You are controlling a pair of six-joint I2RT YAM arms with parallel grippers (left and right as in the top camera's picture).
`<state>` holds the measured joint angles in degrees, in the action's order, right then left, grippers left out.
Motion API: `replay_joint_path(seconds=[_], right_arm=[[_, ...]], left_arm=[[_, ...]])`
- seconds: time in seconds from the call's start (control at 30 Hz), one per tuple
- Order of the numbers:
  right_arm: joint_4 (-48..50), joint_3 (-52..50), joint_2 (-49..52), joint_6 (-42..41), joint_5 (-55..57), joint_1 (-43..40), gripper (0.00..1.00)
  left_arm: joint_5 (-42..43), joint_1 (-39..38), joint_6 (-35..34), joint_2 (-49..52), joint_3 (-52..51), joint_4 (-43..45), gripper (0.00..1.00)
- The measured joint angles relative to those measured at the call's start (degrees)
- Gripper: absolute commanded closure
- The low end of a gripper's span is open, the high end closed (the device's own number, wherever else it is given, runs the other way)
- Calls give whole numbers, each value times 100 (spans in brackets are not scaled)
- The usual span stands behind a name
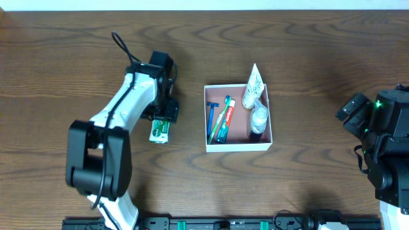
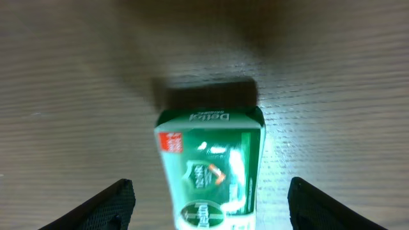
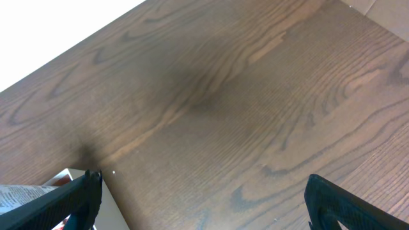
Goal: Pack container
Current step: 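Grasp the green Dettol soap bar with the left gripper, then place the soap bar into the box and open the left gripper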
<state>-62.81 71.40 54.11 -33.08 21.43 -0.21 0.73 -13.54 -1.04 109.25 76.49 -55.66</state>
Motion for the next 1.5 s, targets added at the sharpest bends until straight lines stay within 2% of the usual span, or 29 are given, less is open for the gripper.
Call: replay_joint_path(seconds=[0.27, 0.5, 0.7, 0.93, 1.13, 1.3, 1.5], right_arm=[[0, 0, 0, 0, 0, 0, 1], [0, 0, 0, 0, 0, 0, 1], [0, 0, 0, 0, 2, 0, 1], [0, 0, 0, 0, 2, 0, 1], [0, 0, 0, 0, 2, 0, 1], [0, 0, 0, 0, 0, 0, 1], [0, 0, 0, 0, 0, 0, 1]], left_arm=[[42, 0, -39, 507, -4, -33, 25], [39, 0, -142, 680, -13, -9, 57], [39, 0, -195, 669, -7, -205, 69], [39, -2, -199, 422, 332, -946, 72], [39, -267, -487, -1023, 737, -962, 71], [48, -1012, -977, -1974, 844, -535, 71], [68, -1993, -1451, -1836, 769, 446, 71]])
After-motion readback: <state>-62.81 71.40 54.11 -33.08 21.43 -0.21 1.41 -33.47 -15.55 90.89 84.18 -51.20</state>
